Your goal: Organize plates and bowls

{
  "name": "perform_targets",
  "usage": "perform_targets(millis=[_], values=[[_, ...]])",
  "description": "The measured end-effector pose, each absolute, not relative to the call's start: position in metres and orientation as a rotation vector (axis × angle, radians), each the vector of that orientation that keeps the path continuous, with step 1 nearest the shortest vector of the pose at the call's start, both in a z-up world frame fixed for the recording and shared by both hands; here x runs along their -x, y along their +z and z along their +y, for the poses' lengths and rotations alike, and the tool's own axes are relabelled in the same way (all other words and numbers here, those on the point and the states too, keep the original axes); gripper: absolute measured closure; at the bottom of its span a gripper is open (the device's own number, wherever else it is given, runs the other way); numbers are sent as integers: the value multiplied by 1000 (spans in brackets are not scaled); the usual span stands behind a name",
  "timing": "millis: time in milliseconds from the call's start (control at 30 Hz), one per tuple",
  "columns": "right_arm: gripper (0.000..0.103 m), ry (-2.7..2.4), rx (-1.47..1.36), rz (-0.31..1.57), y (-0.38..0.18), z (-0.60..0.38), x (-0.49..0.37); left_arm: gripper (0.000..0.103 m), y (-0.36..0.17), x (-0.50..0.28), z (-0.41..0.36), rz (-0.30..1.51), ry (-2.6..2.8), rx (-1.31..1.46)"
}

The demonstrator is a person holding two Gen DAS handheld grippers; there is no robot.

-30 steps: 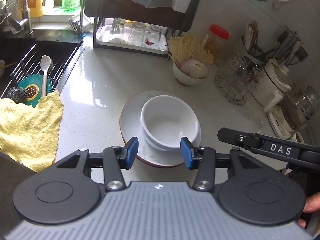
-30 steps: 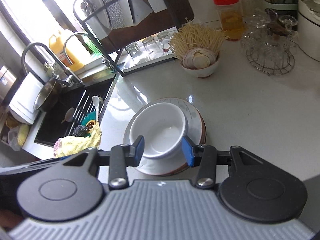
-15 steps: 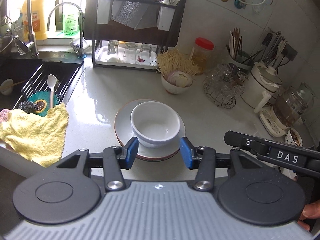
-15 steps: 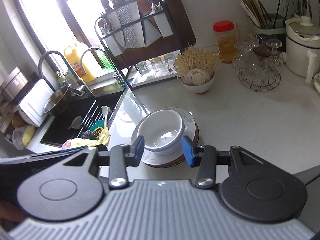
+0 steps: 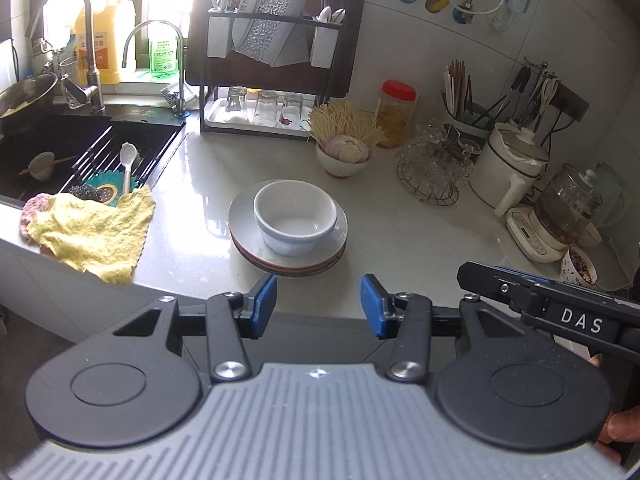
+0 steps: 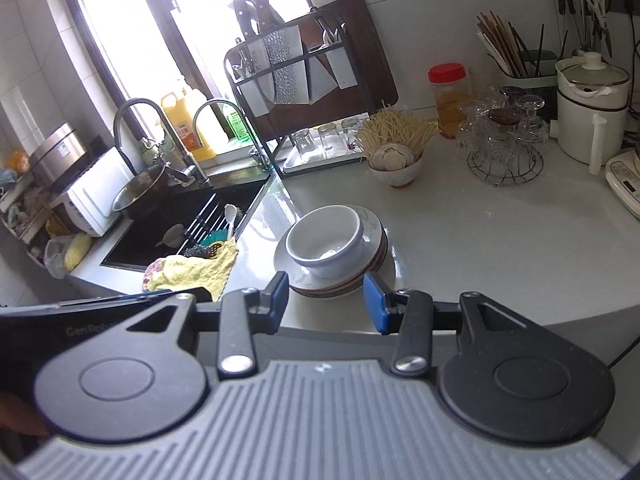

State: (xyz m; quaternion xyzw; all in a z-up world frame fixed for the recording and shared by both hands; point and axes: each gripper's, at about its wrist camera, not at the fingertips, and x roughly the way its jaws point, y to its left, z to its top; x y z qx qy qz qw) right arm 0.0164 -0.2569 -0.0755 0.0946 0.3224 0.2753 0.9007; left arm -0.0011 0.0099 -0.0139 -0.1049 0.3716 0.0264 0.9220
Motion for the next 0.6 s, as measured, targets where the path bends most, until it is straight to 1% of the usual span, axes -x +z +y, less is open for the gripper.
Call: perform_targets(millis=[300,600], values=[[58,609,-204,656,-75,-274,10,51,-8,44,-9,730,89,209],[58,604,-174,628,-78,-290,25,50,-11,63,-24,719,97,223]])
